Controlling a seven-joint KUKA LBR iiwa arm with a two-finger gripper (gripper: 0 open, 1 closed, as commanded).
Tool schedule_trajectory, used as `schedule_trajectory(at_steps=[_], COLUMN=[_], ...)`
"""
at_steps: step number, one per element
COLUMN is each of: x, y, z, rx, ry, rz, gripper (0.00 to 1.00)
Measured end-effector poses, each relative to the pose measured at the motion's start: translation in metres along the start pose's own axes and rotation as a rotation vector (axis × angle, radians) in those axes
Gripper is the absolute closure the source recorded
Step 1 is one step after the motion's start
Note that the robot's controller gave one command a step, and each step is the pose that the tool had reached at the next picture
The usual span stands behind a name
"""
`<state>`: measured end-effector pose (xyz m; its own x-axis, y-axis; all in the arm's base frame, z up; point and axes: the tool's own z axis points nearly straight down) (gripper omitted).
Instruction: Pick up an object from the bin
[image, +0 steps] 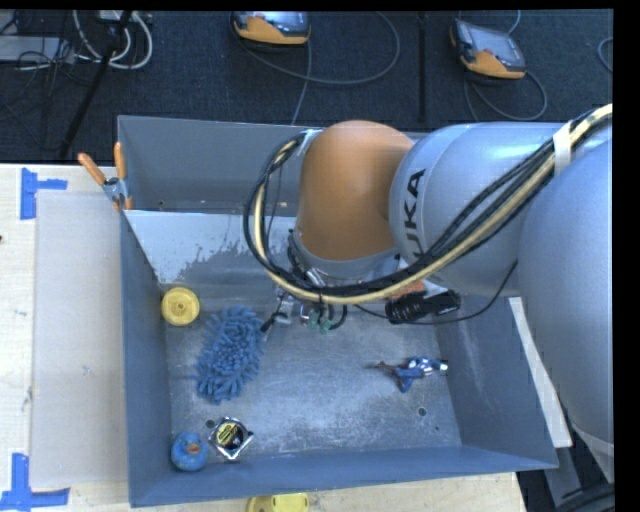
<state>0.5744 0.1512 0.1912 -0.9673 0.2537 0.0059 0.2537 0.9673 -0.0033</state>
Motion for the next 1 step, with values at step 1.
schedule_trajectory(at_steps=[1], x=[-0.0056], y=[0.0262], z=[-0.0614], rx=[-0.003], ry=[-0.008], rz=[-0.053], gripper=[1.0])
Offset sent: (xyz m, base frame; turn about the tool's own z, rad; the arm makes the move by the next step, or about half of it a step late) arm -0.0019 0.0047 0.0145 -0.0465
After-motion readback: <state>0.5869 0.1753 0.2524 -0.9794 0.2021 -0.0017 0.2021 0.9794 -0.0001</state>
